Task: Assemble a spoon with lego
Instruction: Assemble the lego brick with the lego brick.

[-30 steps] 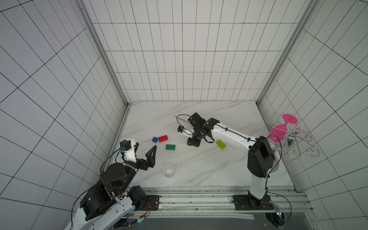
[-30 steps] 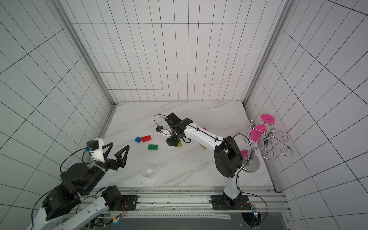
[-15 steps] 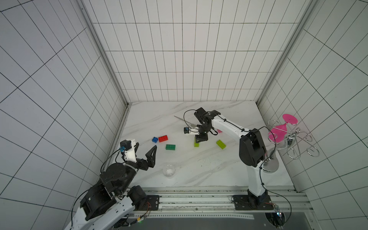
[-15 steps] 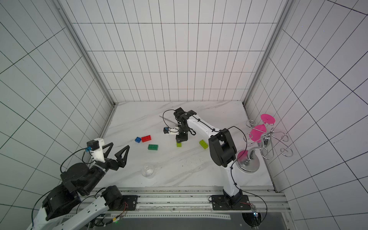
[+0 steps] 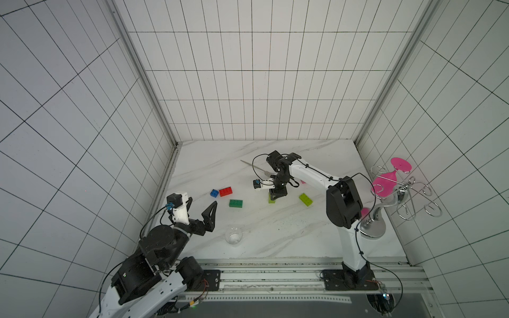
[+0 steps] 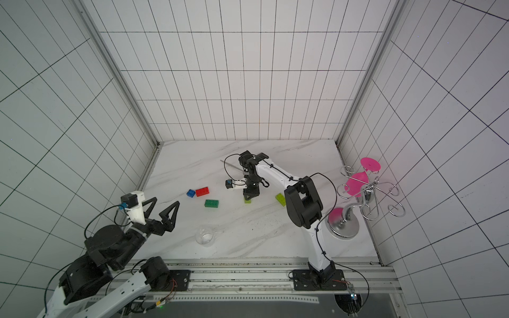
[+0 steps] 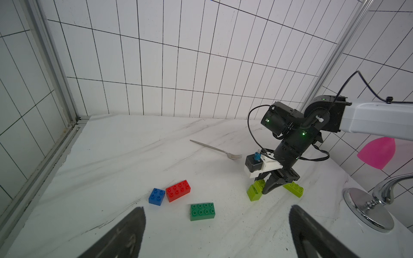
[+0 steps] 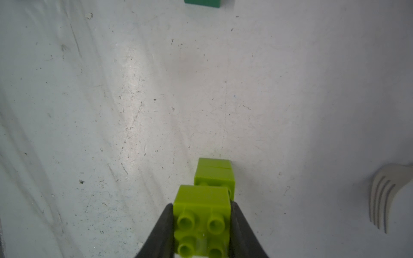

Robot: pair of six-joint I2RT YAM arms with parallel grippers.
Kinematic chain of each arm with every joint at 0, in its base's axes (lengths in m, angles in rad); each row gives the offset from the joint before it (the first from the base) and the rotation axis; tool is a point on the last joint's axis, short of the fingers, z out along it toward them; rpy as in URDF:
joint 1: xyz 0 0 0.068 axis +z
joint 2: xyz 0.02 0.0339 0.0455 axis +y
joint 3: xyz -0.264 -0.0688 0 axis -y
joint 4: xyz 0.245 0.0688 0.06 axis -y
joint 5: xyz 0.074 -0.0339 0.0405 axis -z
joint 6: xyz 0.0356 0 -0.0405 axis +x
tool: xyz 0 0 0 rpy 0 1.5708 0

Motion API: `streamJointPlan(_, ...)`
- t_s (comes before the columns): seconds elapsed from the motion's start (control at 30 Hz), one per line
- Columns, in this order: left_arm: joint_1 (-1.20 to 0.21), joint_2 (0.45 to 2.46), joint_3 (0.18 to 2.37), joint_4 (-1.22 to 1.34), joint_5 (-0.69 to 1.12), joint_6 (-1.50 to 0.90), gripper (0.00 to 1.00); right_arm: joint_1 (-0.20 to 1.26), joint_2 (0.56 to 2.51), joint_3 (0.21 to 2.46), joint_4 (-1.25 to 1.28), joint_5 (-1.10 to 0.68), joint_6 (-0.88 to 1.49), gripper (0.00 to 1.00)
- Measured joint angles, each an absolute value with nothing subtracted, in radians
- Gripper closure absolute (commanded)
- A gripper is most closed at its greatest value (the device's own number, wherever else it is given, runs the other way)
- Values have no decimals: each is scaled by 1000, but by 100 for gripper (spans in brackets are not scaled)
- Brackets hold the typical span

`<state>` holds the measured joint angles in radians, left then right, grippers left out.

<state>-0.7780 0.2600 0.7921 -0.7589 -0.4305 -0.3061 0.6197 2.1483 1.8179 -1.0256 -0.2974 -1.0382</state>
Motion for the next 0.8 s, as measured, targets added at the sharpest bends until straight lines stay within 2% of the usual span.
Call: streamJointPlan(0.8,-778,260,790,-759,-430,-303,2,620,2164,1822,-1009,-274,-1037,68)
